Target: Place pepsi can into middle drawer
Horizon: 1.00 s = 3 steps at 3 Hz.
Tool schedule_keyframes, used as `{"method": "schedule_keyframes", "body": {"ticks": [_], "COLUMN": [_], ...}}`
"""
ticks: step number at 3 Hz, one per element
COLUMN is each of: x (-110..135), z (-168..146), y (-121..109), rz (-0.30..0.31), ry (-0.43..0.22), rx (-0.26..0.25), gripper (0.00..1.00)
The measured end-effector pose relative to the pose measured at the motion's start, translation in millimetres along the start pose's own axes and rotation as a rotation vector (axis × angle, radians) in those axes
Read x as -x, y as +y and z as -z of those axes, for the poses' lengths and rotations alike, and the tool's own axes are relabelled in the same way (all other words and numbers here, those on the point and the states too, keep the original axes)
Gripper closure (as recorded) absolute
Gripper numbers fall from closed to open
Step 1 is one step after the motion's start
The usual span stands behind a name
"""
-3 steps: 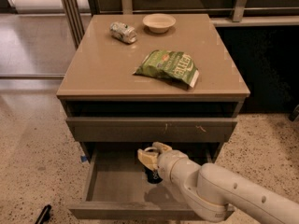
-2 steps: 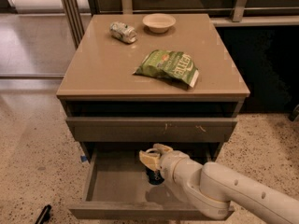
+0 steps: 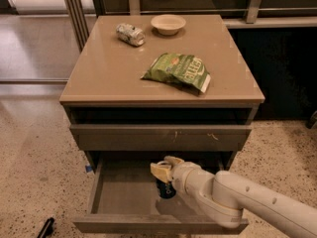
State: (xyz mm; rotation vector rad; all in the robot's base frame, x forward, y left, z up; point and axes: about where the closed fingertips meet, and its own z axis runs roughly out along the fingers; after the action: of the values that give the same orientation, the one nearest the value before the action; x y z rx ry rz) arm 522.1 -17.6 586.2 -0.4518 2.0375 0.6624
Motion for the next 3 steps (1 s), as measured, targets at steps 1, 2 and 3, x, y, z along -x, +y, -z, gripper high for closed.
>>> {"method": "schedule_keyframes", "body": {"ticks": [1, 2, 3], "x": [-13, -37, -56], "z": [-6, -23, -39], "y": [-3, -20, -36], "rz": [-0.017, -0.043, -0.062], "ry": [0.001, -0.001, -0.002], "rx": [-0.024, -0.05, -0.075], "gripper": [1.0, 1.0, 1.0]}}
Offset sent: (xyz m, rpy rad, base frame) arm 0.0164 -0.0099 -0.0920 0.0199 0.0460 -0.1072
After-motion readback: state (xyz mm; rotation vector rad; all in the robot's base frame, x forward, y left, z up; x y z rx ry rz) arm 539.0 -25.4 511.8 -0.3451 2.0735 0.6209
